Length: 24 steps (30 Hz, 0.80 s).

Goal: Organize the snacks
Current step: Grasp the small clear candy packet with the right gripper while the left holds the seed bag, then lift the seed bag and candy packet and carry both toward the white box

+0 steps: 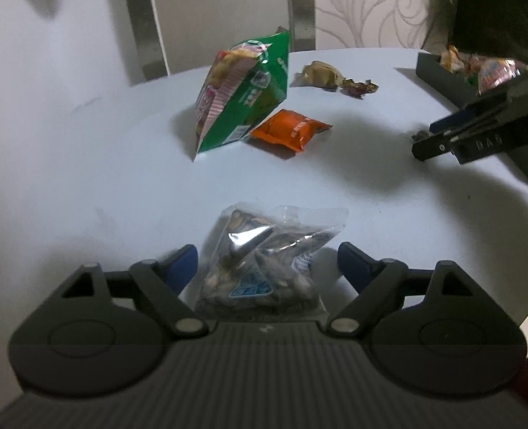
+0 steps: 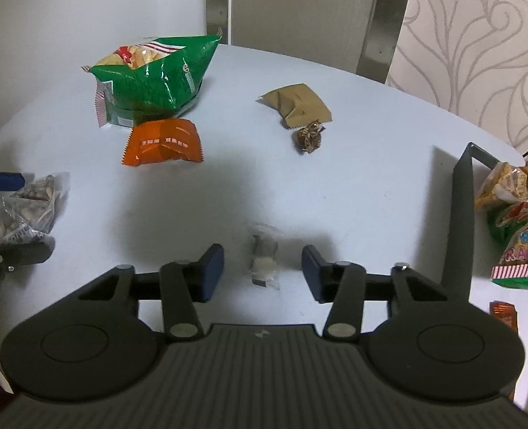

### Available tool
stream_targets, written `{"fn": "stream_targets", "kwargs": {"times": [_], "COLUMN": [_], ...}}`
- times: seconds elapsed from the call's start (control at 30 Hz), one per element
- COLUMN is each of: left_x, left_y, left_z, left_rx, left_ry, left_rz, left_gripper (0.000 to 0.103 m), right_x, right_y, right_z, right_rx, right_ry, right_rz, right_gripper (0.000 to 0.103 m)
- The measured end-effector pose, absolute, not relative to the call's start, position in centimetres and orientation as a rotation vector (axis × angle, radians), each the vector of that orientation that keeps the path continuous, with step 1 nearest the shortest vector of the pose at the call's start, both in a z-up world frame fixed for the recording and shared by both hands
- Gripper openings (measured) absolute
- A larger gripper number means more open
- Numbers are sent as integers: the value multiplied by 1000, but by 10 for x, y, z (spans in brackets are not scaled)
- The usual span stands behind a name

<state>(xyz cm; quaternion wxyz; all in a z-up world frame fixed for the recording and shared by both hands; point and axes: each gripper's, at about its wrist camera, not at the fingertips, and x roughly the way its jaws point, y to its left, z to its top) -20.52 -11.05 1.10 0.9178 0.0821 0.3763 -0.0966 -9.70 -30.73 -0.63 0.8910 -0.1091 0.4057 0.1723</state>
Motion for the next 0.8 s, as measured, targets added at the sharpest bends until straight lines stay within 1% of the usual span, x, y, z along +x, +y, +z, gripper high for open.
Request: {"fn": "stream_targets", "kwargs": {"times": [0.07,0.1,0.67,0.7,0.8], "left_x": [-202,-202,-199,-199,-200], "left_y": [-109,-110,-113,-113,-112], "left_z": [10,10,10,10,11], "left_rx": [135,133,153,155,159], "left_ry": [784,782,802,804,808], "left_rz": [-197,-196,-239,-242,-250], "left_gripper": [88,88,88,88,88], "right_x": [-98,-98,-97,-97,-99], "right_y": [-304,-303,-300,-299,-298], "right_z": [-7,-7,-7,-7,-7], "right_rx": [-239,-240,-235,-237,-238], "right_ry": [836,836,844,844,848], "right_rz": [369,376,379,378,387], "right_gripper": [40,40,40,39,30]}}
